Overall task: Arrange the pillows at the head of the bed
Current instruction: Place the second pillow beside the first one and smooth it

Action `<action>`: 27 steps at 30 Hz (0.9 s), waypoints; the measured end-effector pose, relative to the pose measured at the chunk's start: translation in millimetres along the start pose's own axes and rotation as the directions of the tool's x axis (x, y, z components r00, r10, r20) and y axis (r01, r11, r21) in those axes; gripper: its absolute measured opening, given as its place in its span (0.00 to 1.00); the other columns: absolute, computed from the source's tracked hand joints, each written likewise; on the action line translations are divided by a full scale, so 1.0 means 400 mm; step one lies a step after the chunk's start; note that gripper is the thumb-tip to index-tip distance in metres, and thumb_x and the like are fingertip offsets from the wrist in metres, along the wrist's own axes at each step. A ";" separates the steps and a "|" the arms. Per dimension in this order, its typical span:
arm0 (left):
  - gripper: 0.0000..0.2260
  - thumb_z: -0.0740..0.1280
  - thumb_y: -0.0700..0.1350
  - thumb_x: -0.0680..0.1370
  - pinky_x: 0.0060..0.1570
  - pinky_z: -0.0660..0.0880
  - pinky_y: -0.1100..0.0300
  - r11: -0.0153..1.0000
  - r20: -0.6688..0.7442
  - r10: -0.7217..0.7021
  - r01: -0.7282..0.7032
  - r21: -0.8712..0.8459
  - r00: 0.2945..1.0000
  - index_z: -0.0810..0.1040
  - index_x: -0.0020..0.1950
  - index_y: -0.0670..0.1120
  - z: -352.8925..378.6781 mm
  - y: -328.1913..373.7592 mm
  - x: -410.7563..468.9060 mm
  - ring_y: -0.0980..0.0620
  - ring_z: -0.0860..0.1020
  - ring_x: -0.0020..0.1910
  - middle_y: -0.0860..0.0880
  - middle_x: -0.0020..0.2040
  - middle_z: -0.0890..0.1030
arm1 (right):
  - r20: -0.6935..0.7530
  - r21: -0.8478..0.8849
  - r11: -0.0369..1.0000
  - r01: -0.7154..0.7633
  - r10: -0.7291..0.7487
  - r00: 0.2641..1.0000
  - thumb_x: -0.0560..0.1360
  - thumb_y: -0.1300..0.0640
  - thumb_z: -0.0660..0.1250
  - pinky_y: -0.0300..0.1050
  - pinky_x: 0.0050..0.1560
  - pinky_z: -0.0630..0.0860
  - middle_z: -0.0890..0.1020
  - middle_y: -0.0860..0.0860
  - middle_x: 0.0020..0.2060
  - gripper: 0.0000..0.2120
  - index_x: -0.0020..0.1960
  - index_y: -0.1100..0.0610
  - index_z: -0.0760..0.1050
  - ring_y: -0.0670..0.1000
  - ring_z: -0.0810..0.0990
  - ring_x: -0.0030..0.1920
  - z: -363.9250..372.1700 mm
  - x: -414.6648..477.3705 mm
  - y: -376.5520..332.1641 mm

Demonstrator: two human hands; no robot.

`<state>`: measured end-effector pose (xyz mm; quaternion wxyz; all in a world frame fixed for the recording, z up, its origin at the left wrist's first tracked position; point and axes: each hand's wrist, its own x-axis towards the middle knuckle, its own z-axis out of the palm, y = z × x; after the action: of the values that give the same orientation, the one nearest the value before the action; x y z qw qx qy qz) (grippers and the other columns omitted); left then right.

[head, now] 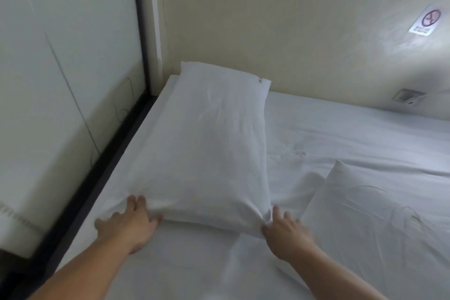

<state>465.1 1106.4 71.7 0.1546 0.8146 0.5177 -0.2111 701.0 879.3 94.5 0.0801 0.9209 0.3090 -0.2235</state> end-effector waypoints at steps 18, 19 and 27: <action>0.27 0.61 0.53 0.79 0.71 0.62 0.54 0.726 -0.165 0.636 -0.657 -0.204 0.754 0.60 0.76 0.50 0.205 0.778 -0.594 0.47 0.63 0.74 0.47 0.77 0.62 | -0.270 0.142 0.986 -0.089 0.125 0.955 0.76 0.41 0.61 0.54 0.64 0.67 0.63 0.52 0.73 0.34 0.77 0.48 0.52 0.58 0.64 0.70 -0.083 -0.332 0.824; 0.28 0.61 0.54 0.79 0.73 0.59 0.54 0.715 -0.154 0.667 -0.684 -0.142 0.729 0.58 0.77 0.52 0.229 0.826 -0.619 0.47 0.59 0.76 0.47 0.79 0.58 | -0.267 0.139 0.983 -0.116 0.150 0.952 0.76 0.41 0.60 0.55 0.64 0.67 0.63 0.52 0.74 0.34 0.77 0.48 0.52 0.58 0.64 0.70 -0.079 -0.335 0.889; 0.33 0.58 0.64 0.76 0.73 0.55 0.39 0.783 0.020 0.622 -0.620 -0.052 0.783 0.46 0.76 0.63 0.364 1.102 -0.709 0.38 0.43 0.77 0.49 0.80 0.40 | -0.127 0.225 0.944 -0.240 0.273 0.954 0.68 0.33 0.68 0.58 0.70 0.63 0.58 0.50 0.77 0.47 0.78 0.47 0.49 0.57 0.59 0.74 -0.077 -0.240 1.207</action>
<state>732.5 633.9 103.4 0.2423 0.9321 0.2223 -0.1522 936.1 452.5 170.6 -0.0122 0.9713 0.1667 -0.1694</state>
